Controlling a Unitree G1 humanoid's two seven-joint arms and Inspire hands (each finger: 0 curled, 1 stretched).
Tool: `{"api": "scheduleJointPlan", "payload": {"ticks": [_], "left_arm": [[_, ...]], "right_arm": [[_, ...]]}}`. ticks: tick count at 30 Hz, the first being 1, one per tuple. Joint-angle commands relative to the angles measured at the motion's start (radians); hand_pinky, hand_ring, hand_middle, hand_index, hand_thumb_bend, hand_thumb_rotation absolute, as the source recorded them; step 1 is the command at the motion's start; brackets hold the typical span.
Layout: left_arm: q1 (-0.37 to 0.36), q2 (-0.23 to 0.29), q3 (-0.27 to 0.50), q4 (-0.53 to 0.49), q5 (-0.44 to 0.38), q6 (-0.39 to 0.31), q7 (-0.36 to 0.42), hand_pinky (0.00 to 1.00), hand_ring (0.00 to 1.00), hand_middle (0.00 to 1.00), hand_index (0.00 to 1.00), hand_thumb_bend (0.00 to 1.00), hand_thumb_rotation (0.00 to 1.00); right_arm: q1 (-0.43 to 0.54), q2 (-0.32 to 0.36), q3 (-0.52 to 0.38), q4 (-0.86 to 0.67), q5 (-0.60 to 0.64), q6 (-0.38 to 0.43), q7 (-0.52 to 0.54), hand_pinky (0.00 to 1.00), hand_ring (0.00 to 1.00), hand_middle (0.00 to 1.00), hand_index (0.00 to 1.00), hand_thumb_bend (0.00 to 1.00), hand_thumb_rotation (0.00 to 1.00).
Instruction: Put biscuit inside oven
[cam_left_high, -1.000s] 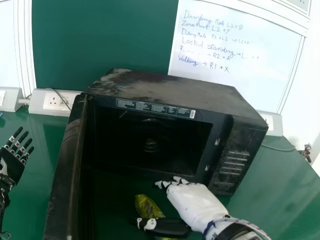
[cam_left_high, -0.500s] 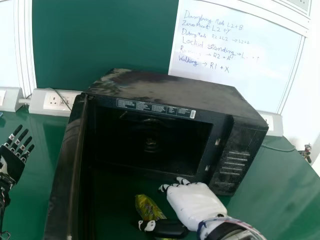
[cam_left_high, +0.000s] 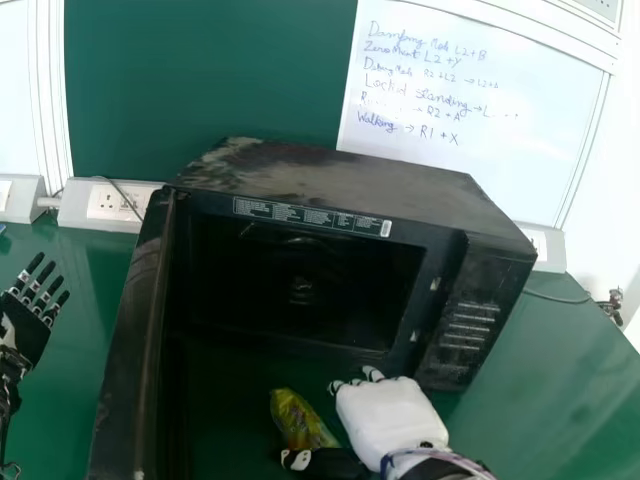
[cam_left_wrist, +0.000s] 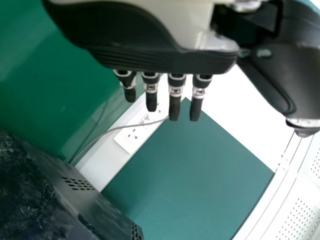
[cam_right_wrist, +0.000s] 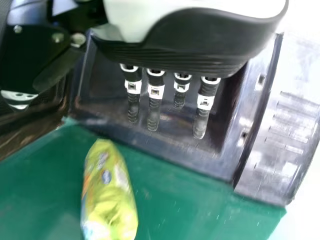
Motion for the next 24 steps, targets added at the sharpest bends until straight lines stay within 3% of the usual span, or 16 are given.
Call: {"api": "scheduleJointPlan", "payload": {"ticks": [1,10,17,24], "left_arm": [[-0.010,-0.001,-0.002,-0.003,0.000,0.000,-0.005,1.00,1.00,0.98,0.96,0.37,0.25],[-0.011,-0.002,0.001,0.005,0.001,-0.006,-0.021,1.00,1.00,0.99,0.96,0.39,0.25],[-0.016,-0.004,0.004,0.004,-0.011,0.000,-0.007,1.00,1.00,0.99,0.98,0.44,0.24],[-0.013,0.002,0.003,0.004,0.001,0.001,-0.007,1.00,1.00,1.00,1.00,0.42,0.26]], "right_arm": [[0.009,0.038,0.022,-0.002,-0.013,0.004,-0.009,0.74,0.82,0.85,0.87,1.00,0.48],[0.042,0.040,0.053,-0.002,-0.035,0.014,-0.015,0.76,0.83,0.86,0.88,1.00,0.43],[0.077,0.026,0.080,-0.002,-0.027,0.006,-0.018,0.76,0.82,0.85,0.87,1.00,0.43],[0.107,0.009,0.078,-0.002,-0.026,-0.016,-0.029,0.76,0.82,0.85,0.86,1.00,0.43]]}}
